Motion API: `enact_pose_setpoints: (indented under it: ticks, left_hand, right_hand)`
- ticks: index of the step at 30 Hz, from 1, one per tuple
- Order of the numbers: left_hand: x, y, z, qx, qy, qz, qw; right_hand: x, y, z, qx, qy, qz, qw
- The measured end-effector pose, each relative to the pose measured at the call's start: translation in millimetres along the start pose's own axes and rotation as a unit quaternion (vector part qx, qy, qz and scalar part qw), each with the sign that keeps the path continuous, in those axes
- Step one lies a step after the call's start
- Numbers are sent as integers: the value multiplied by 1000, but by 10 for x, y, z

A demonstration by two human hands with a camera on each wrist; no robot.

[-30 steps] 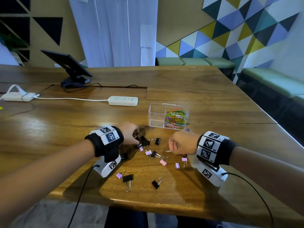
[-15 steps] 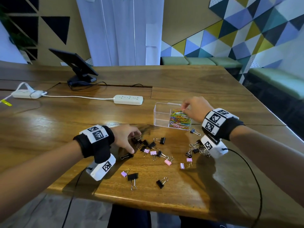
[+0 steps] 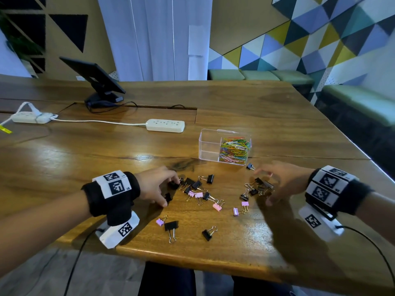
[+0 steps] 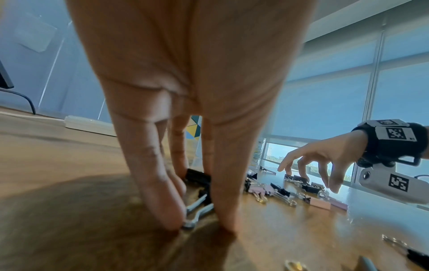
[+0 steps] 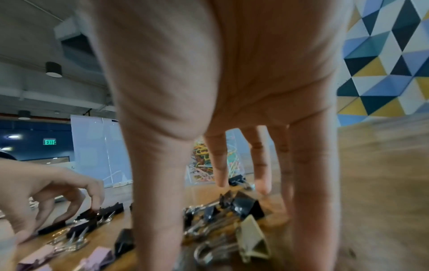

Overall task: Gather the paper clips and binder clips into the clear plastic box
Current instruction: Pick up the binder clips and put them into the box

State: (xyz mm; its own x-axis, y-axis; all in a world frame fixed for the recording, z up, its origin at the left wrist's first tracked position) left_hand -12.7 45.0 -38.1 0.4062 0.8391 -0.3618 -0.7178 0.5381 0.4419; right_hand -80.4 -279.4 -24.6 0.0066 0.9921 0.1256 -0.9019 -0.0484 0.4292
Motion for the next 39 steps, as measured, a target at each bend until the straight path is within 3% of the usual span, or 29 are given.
enact_pose_setpoints:
  ticks: [8,13,17,23,29,34,39]
  left_hand:
    - [-54,-129,-22,-32,37,-36,998]
    - [-138,-207,-55,-60,-8,-40,997]
    - [-218,-271,-68,-72,-84,-53,993]
    - [-272,-330,-52,-78,-95,-64,990]
    - [-271,-410,-9,-65,-54,-46,995]
    - [-286,-442,21,-34,26,-34,998]
    - [-278,-476,9,-80,-40,-55,994]
  right_hand:
    - [7,-85,-84,-3,-54,54,997]
    - [45,-141,-101,3,-56,62,996]
    - [129,-185,-121,21,-7,56,998]
    - [206,-208,-114,-9,39,77,996]
    - [143,-216,-81,-60,-8,83,995]
    - [52,-243,-80,-55,-53,86,993]
    - [66,-275,-51,-71,-107,68,989]
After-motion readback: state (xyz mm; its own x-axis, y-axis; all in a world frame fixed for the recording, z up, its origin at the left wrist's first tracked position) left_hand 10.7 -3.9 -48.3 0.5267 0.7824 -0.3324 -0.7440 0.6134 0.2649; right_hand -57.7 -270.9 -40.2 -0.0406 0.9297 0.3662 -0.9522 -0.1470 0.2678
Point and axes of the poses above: each hand's wrist, its own y-axis away from the middle knuckle, its own z-axis out of the back of the hand, x = y × z, the point moved 1 cm from there along -y, towards the middle knuckle, and after that the axes turned 3 degrees about y, right-handed, at the moved point
